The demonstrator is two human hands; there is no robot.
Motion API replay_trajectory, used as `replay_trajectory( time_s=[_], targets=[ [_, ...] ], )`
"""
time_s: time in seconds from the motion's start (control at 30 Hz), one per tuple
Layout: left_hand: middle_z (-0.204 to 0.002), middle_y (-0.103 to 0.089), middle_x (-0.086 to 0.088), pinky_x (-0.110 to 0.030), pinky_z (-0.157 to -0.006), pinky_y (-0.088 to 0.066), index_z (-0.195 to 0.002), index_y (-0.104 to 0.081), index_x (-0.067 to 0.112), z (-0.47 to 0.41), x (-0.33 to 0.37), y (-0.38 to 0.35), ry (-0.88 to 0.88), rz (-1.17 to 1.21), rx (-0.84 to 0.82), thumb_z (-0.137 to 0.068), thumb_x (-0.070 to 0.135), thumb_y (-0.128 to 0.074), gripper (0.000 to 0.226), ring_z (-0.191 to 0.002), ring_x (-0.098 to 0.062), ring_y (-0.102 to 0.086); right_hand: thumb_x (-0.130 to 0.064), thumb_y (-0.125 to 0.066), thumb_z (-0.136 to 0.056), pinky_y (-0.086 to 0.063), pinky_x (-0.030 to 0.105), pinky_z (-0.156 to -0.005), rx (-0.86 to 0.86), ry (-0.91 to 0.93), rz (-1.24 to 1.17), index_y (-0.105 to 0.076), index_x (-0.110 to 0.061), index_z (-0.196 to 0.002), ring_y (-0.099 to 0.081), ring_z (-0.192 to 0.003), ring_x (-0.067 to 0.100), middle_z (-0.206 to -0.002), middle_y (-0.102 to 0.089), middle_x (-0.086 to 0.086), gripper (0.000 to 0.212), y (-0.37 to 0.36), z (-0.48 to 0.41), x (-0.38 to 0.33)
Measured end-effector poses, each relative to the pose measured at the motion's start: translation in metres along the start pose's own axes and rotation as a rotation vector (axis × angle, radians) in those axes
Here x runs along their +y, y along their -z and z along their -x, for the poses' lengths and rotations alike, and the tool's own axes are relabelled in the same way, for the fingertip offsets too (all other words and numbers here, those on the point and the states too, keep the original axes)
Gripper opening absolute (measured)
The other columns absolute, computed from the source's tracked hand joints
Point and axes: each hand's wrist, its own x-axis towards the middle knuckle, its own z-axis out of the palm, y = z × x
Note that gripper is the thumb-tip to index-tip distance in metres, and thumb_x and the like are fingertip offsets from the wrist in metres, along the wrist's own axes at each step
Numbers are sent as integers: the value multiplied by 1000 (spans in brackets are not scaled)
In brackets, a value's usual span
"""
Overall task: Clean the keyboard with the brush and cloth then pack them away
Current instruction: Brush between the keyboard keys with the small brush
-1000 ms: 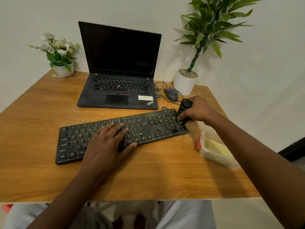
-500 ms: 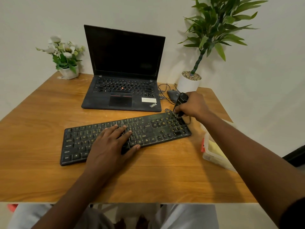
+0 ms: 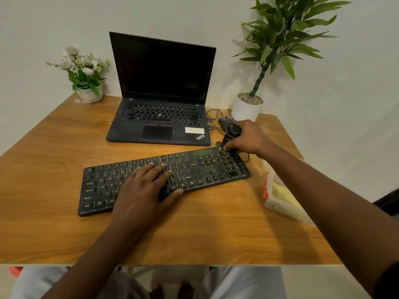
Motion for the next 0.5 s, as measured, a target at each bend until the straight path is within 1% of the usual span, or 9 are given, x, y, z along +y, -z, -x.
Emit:
replay_trajectory(
  time_s=[0.07,0.13,0.17,0.2,0.27,0.3,0.37,0.5],
  targets=[
    [-156,-50,2,-45,-119,-32,-149,-51,33,0,0,0,0,-2,-4,-94,82,-27,78,-146,-22,-41,-21,-96,-71,-61,31,-68,72,-41,19,-71,-10,-113,-71,-98,26,-102,-73,8,50,5,-3,9],
    [-156,-50,2,-44,-119,-31,-149,-51,33,0,0,0,1,-9,-4,-93,83,-26,78,-146,-22,-41,-22,-95,-71,-51,26,-60,129,-44,81,-73,-8,-106,-69,-93,26,-96,-72,7,44,8,-5,15],
    [-156,-50,2,-44,-118,-30,-149,-51,33,0,0,0,0,-8,-4,-93,83,-26,79,-146,-22,-42,-22,-95,-70,-50,28,-61,139,-45,96,-73,-8,-105,-68,-92,26,-96,-72,8,44,8,-6,17],
    [-156,-51,1,-44,-118,-31,-149,-51,33,-1,-1,0,-1,-5,-5,-93,83,-26,79,-146,-22,-42,-23,-95,-70,-54,32,-64,136,-54,91,-73,-8,-105,-68,-91,26,-96,-73,9,44,7,-6,19],
    [-156,-50,1,-44,-119,-30,-149,-51,32,0,-1,0,-4,-4,-3,-93,83,-26,79,-146,-22,-42,-24,-96,-69,-63,42,-76,101,-81,67,-72,-9,-104,-70,-91,26,-97,-74,10,45,7,-4,23],
    [-156,-50,1,-44,-119,-29,-149,-51,32,0,-1,0,-6,-5,-3,-93,83,-25,80,-146,-22,-41,-24,-97,-68,-65,47,-80,78,-90,56,-72,-10,-103,-72,-91,27,-97,-75,10,45,8,-3,25],
    [-157,-49,1,-43,-119,-27,-150,-50,32,-1,-1,-1,-7,-4,-4,-93,83,-25,80,-147,-22,-40,-22,-98,-66,-67,50,-78,26,-119,28,-72,-10,-103,-75,-91,29,-97,-75,10,47,11,0,30],
    [-157,-49,1,-43,-119,-28,-150,-50,33,0,-2,-1,-8,-5,-4,-93,83,-26,79,-147,-22,-40,-12,-98,-68,-68,45,-69,-73,-186,-7,-71,-8,-107,-78,-83,28,-100,-74,13,48,20,14,32]
  ],
)
